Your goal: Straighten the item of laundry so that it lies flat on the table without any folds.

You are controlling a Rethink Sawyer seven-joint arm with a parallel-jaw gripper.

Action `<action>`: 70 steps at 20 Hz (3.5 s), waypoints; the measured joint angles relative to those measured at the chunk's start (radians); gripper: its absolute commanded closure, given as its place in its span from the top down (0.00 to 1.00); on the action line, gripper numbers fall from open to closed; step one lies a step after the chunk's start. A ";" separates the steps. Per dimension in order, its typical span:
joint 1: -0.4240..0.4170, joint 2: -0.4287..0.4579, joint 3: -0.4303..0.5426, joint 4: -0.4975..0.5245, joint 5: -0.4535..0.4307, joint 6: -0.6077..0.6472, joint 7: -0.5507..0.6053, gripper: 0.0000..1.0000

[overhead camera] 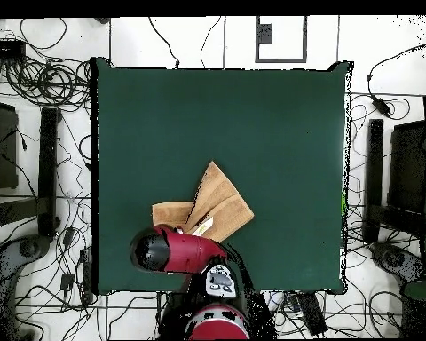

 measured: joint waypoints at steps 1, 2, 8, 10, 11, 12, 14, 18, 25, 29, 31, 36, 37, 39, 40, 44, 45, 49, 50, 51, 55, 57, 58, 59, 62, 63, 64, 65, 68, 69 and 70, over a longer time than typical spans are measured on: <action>-0.014 -0.021 0.008 0.012 -0.003 0.011 0.000 1.00; -0.022 -0.031 0.012 0.019 -0.005 0.016 0.000 1.00; -0.064 -0.096 0.040 0.065 -0.020 0.035 0.000 1.00; -0.071 -0.119 0.044 0.083 -0.025 0.042 0.000 1.00; -0.075 -0.134 0.047 0.094 -0.028 0.049 0.000 1.00; -0.076 -0.139 0.048 0.098 -0.028 0.051 0.000 1.00; -0.077 -0.148 0.051 0.105 -0.029 0.056 0.000 1.00; -0.076 -0.159 0.057 0.112 -0.032 0.061 0.000 1.00; -0.076 -0.155 0.058 0.112 -0.038 0.061 0.000 1.00; -0.076 -0.149 0.058 0.112 -0.041 0.061 0.000 1.00; -0.077 -0.149 0.059 0.112 -0.046 0.061 0.000 1.00; -0.083 -0.135 0.065 0.112 -0.067 0.061 0.000 1.00; -0.086 -0.129 0.067 0.112 -0.073 0.061 0.000 1.00; -0.093 -0.117 0.073 0.112 -0.082 0.061 0.000 1.00; -0.096 -0.113 0.075 0.112 -0.085 0.061 0.000 1.00; -0.109 -0.084 0.094 0.112 -0.108 0.061 0.000 1.00; -0.109 -0.073 0.102 0.113 -0.120 0.061 0.000 1.00; -0.106 -0.058 0.110 0.113 -0.129 0.059 0.000 1.00; -0.104 -0.051 0.114 0.113 -0.132 0.055 0.000 1.00; -0.104 -0.049 0.116 0.113 -0.133 0.053 0.000 1.00; -0.098 -0.031 0.124 0.114 -0.142 0.037 0.000 1.00; -0.096 -0.026 0.126 0.115 -0.149 0.026 0.000 1.00; -0.095 -0.025 0.126 0.115 -0.151 0.021 0.000 1.00; -0.095 -0.023 0.126 0.115 -0.152 0.016 0.000 1.00; -0.091 -0.011 0.126 0.116 -0.154 -0.008 0.000 1.00; -0.089 -0.004 0.126 0.116 -0.154 -0.017 0.000 1.00; -0.087 0.005 0.126 0.116 -0.154 -0.027 0.000 1.00; -0.086 0.011 0.126 0.116 -0.154 -0.032 0.000 1.00; -0.075 0.026 0.126 0.116 -0.154 -0.043 0.000 1.00; -0.072 0.029 0.126 0.116 -0.154 -0.044 0.000 1.00; -0.066 0.034 0.126 0.116 -0.154 -0.044 0.000 1.00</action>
